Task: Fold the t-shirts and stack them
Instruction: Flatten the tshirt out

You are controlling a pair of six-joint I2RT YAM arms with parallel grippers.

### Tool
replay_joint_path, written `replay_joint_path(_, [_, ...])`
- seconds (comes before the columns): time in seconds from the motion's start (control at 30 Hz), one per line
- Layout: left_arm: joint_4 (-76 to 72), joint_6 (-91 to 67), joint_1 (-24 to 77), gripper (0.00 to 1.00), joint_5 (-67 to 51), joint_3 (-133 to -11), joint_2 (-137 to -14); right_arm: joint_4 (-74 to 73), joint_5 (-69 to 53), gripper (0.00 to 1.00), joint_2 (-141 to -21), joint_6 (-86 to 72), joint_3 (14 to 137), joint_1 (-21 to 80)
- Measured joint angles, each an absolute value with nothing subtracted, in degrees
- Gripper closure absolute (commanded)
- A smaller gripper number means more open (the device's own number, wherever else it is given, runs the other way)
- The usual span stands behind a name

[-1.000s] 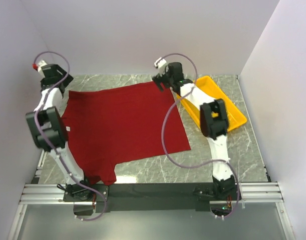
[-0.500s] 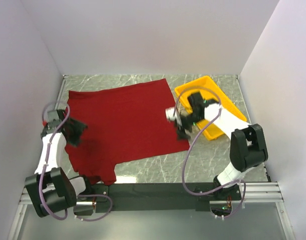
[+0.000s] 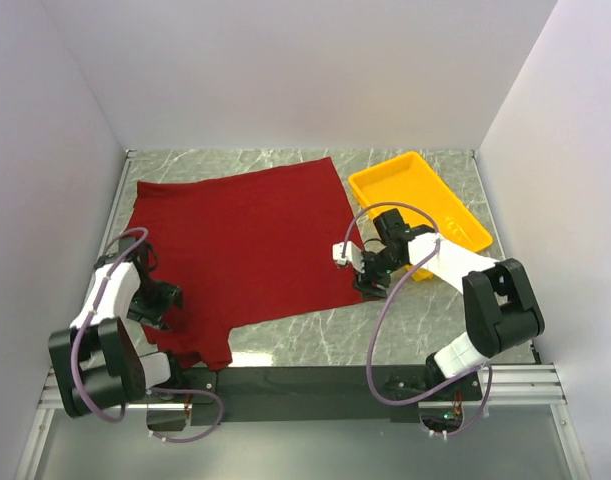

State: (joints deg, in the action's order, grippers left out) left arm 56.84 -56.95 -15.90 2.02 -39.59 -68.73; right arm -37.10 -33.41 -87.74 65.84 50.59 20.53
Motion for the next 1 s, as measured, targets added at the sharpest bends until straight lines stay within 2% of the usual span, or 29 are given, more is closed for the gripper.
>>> replay_joint_path(0.17, [57.5, -58.9, -11.8, 0.46, 4.1, -39.6, -73.6, -36.3, -30.9, 0.37, -88.5, 65.4, 50.2, 22.1])
replay_joint_path(0.2, [57.8, -59.5, -11.1, 0.52, 4.5, -39.6, -74.0, -36.0, -30.3, 0.39, -88.5, 65.4, 50.0, 22.6])
replay_joint_path(0.3, [58.0, -60.3, -10.0, 0.57, 5.2, -39.6, -74.1, -35.1, -28.5, 0.50, -88.8, 65.0, 49.0, 24.1])
replay_joint_path(0.43, [58.4, -61.0, -9.1, 0.58, 5.9, -39.6, -74.1, -34.5, -26.3, 0.60, -89.3, 63.9, 48.2, 26.2])
replay_joint_path(0.53, [58.7, -61.4, -8.1, 0.64, 6.0, -39.6, -74.1, -34.1, -25.1, 0.71, -89.3, 63.5, 47.9, 27.2])
replay_joint_path(0.6, [59.0, -61.5, -7.6, 0.73, 6.0, -39.6, -74.1, -34.1, -24.8, 0.77, -89.3, 63.4, 47.9, 27.5])
replay_joint_path(0.8, [59.0, -61.3, -7.0, 0.93, 5.9, -39.6, -74.1, -34.9, -24.2, 0.82, -89.3, 64.7, 48.2, 27.8])
replay_joint_path(0.9, [59.4, -60.8, -7.0, 0.98, 5.8, -39.6, -73.8, -36.7, -23.5, 0.90, -89.3, 66.6, 48.5, 27.8])
replay_joint_path(1.0, [60.2, -60.1, -7.0, 0.99, 5.5, -39.6, -72.1, -38.4, -23.5, 0.98, -89.1, 69.0, 48.5, 27.8])
